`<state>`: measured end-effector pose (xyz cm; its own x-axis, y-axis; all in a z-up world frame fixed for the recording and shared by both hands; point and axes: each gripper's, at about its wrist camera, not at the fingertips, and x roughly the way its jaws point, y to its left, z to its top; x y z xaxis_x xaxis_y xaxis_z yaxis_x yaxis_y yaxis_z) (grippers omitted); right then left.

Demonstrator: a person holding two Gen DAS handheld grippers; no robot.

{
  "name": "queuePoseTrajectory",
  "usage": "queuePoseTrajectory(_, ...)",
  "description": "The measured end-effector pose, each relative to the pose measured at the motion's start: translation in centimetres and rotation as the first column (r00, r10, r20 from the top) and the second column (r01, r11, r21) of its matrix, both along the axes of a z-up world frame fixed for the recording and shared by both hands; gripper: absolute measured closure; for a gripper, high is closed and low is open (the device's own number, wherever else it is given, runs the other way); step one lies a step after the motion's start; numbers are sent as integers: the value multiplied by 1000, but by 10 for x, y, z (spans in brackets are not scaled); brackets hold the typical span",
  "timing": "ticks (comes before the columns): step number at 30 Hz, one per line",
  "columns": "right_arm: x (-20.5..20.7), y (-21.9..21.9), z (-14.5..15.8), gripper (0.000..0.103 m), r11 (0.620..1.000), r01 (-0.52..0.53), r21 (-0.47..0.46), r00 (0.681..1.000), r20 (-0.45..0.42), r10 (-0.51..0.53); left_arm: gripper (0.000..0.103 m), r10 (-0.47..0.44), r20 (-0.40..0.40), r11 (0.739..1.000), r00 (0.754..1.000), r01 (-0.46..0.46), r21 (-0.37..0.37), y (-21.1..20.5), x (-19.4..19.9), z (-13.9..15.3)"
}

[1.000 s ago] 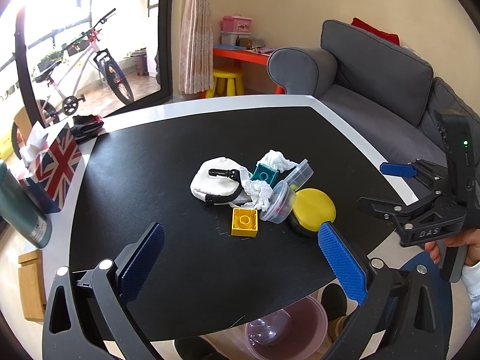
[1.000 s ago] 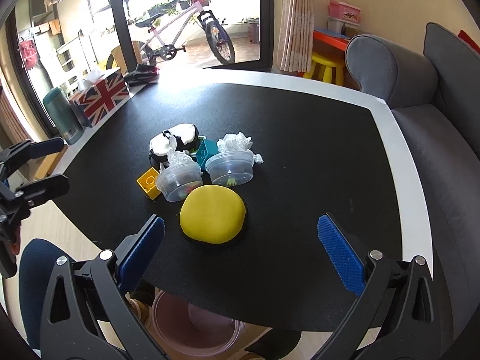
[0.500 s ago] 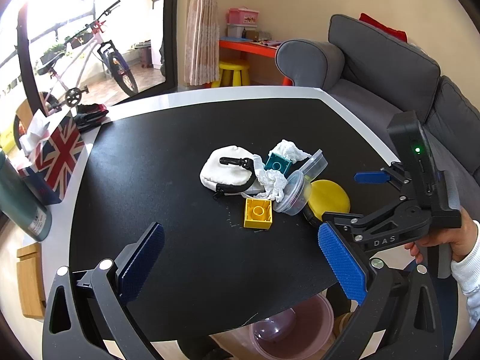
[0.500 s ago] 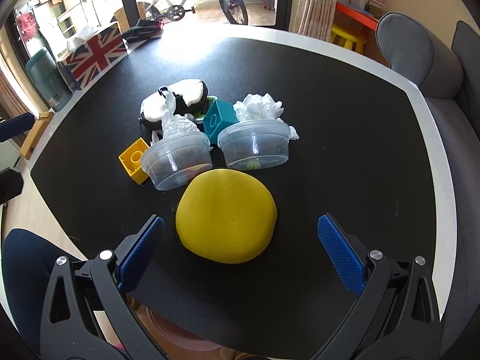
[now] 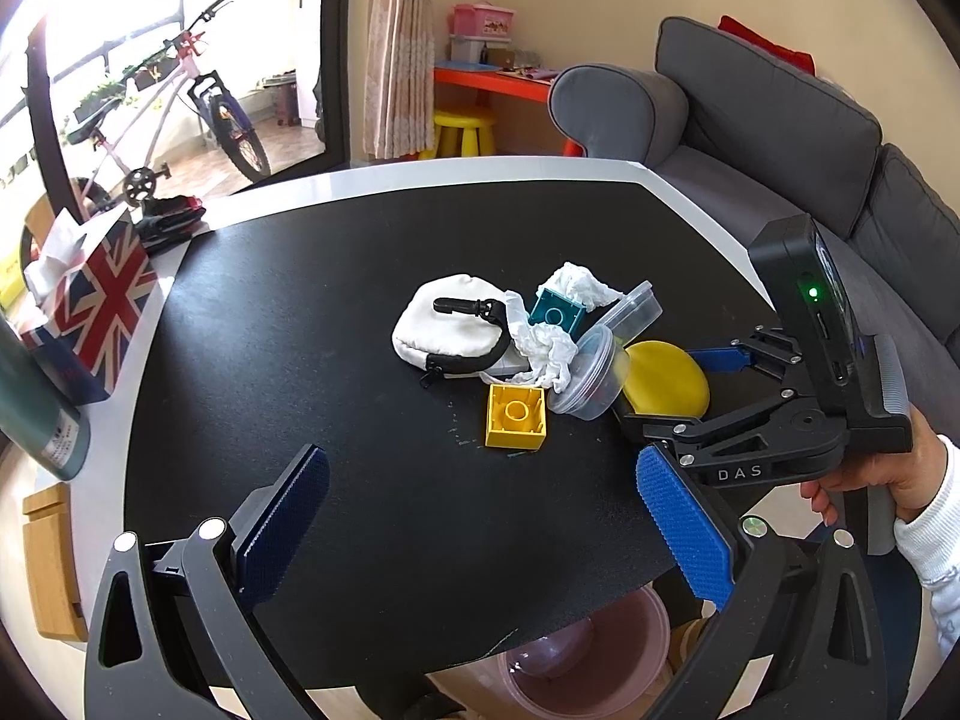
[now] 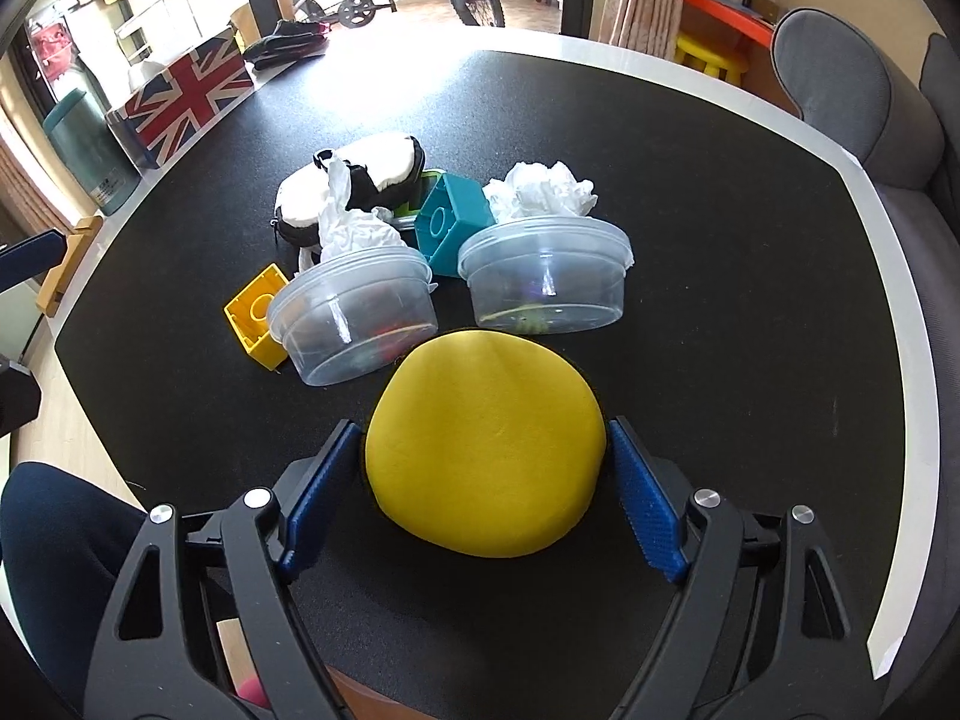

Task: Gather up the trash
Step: 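Lower the right gripper onto the yellow round sponge and close it, then grasp the yellow Lego brick with the left gripper while the right gripper holds the sponge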

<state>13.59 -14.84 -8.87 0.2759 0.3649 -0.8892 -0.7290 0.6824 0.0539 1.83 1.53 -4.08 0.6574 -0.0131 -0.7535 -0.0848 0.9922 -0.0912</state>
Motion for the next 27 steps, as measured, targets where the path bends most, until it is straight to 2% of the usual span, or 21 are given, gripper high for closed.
queuePoseTrajectory(6,-5,-7,8,24,999,11,38,1000,8,-11,5,-5,0,1000,1000,5,4,-2,3,-3)
queuePoseTrajectory(14,-14,-32,39,24,995,36,91,998,51,-41,5,-16,-3,999,1000,16,32,-7,10,-8)
queuePoseTrajectory(22,-17,-52,49,24,995,47,87,996,74,-54,5,-30,-59,999,998,31,22,-6,31,-26)
queuePoseTrajectory(27,-18,-60,48,24,995,55,78,995,77,-61,5,-30,-106,998,994,36,53,-8,44,-41)
